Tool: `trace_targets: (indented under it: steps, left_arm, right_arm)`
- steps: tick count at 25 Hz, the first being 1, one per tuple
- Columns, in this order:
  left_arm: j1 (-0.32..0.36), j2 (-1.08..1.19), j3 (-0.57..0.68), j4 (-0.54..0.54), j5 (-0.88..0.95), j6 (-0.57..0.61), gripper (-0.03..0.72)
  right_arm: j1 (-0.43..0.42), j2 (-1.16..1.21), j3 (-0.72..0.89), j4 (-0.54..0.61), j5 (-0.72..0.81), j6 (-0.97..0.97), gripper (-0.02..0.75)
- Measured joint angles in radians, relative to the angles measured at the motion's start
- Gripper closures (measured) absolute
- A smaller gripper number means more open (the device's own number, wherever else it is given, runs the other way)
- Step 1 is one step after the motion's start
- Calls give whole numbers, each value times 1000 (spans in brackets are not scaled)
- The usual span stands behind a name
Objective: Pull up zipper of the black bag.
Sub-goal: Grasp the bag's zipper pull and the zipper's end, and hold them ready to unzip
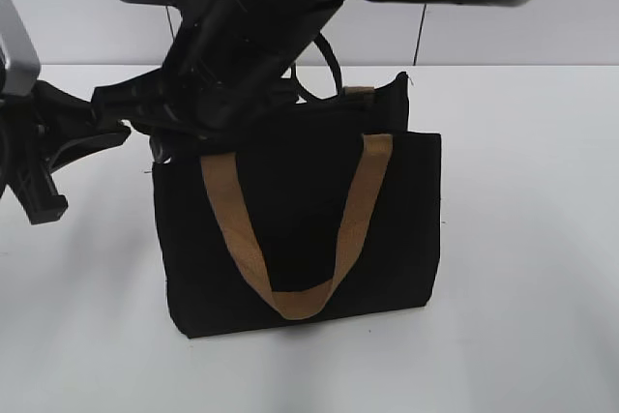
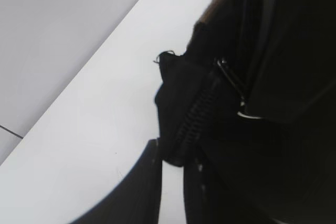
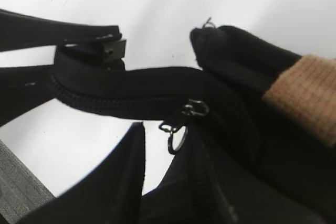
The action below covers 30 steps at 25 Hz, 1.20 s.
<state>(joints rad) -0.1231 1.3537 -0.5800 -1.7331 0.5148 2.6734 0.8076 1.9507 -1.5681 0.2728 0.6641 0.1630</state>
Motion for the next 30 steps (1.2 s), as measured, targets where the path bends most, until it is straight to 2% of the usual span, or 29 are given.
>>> trace_targets:
  steps: [2, 6, 7, 19, 21, 25, 27, 30]
  left_arm:
    - [0, 0, 0, 0, 1, 0, 613]
    - [0, 0, 0, 0, 1, 0, 613]
    - [0, 0, 0, 0, 1, 0, 613]
    - [0, 0, 0, 0, -29, 0, 613]
    - [0, -1, 0, 0, -19, 0, 613]
    - [0, -21, 0, 0, -16, 0, 613]
    - [0, -41, 0, 0, -14, 0, 613]
    - [0, -61, 0, 0, -12, 0, 613]
  right_arm:
    - [0, 0, 0, 0, 0, 0, 549]
    - [0, 0, 0, -1, 4, 0, 723]
    - [0, 0, 0, -1, 5, 0, 738]
    - [0, -42, 0, -3, 66, -27, 737]
    - [0, -42, 0, -3, 79, -35, 674]
    - [0, -43, 0, 7, 87, -27, 451]
    - [0, -43, 0, 15, 83, -25, 411]
    - [0, -43, 0, 20, 80, -24, 402]
